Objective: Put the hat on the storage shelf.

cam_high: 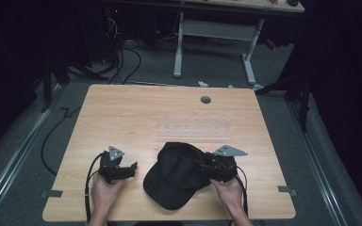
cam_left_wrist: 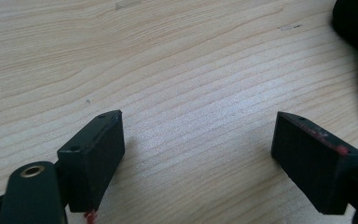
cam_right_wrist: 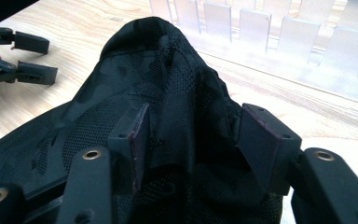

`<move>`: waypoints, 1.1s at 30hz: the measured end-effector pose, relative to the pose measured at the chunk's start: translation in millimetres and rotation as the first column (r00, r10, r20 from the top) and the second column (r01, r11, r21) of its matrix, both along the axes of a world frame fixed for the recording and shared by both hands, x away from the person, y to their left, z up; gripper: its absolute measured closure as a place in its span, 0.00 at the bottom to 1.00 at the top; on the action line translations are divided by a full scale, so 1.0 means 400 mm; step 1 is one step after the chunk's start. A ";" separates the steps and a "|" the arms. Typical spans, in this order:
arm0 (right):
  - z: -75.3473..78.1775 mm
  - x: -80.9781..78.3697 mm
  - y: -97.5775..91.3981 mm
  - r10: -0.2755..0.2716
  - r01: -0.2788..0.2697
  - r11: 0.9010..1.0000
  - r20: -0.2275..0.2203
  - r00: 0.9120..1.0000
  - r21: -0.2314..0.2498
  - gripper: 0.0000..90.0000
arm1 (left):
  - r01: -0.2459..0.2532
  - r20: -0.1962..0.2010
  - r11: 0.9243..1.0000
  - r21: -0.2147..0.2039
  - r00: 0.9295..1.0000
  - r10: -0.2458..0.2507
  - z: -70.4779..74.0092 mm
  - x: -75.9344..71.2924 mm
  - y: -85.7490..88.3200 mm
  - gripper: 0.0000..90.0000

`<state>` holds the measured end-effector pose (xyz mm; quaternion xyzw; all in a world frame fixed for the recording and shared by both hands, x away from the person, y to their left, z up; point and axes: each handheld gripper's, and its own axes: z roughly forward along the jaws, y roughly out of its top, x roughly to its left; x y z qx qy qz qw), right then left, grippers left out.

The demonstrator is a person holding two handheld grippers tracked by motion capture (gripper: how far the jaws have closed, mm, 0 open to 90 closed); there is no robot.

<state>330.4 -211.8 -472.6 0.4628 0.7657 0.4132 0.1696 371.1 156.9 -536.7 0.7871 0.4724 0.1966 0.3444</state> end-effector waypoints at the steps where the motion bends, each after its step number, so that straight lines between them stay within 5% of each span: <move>1: -0.002 0.005 0.002 -0.006 0.006 1.000 0.000 1.000 -0.003 0.51 | 0.000 0.000 1.000 0.000 1.000 0.000 0.000 0.000 0.000 0.19; 8: -0.007 0.013 0.008 -0.018 0.018 1.000 -0.011 1.000 -0.014 0.58 | -0.001 0.001 1.000 0.000 1.000 0.001 0.000 0.000 0.000 0.20; 23: -0.015 0.011 0.023 -0.020 0.020 0.996 -0.005 1.000 -0.084 0.91 | -0.002 0.002 1.000 -0.001 1.000 0.002 0.000 0.000 0.000 0.20; 33: -0.012 0.016 0.011 -0.017 0.016 0.999 -0.021 1.000 -0.044 0.95 | -0.006 0.002 1.000 -0.001 1.000 0.006 0.000 0.000 -0.001 0.20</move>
